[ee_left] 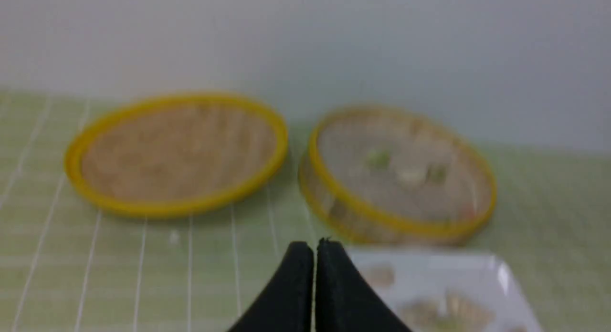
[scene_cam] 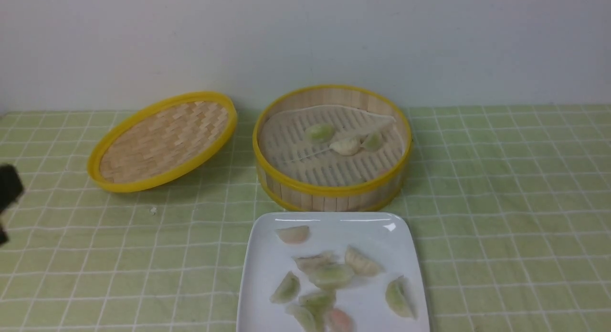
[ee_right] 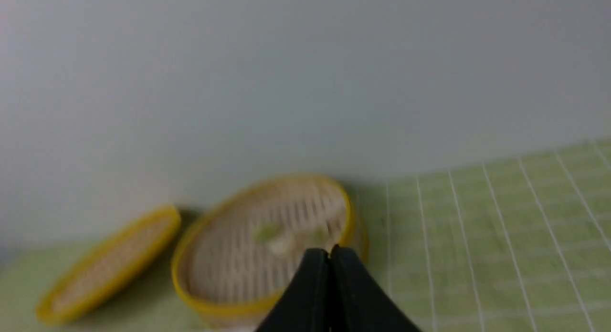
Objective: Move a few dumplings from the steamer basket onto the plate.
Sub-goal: Use the right arm to grab a dumpling from inside the steamer
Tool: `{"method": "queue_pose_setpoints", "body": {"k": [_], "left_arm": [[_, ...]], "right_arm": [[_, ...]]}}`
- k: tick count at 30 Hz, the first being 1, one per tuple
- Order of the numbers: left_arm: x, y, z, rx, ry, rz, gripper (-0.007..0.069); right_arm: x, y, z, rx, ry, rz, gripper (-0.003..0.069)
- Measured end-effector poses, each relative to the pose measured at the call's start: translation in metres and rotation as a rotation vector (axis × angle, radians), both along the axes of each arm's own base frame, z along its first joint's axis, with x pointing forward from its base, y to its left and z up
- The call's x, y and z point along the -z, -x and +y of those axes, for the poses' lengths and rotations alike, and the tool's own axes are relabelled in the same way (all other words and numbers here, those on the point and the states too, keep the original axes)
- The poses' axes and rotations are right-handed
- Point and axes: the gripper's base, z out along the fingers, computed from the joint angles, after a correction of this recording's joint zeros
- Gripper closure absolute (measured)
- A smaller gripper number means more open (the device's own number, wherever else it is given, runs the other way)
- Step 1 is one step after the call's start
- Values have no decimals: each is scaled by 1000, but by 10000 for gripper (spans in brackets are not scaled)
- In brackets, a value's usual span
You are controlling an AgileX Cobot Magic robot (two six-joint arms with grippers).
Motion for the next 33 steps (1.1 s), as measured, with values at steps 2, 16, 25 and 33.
{"method": "queue_pose_setpoints", "body": {"k": [2,16,25,33], "left_arm": [[5,-17,-5,88,-57,164,631],[29,-37,-8,278,-191,409,631],[29,-37,-8,278,-192,409,631],[29,-36,-8,278,-190,411,631]], "right_arm": [[0,-21,13,-90,136,189,673],[20,-170,92,-366,275,592,673],[48,-260,126,-375,298,646,643],[100,-331,152,-394,336,663,468]]}}
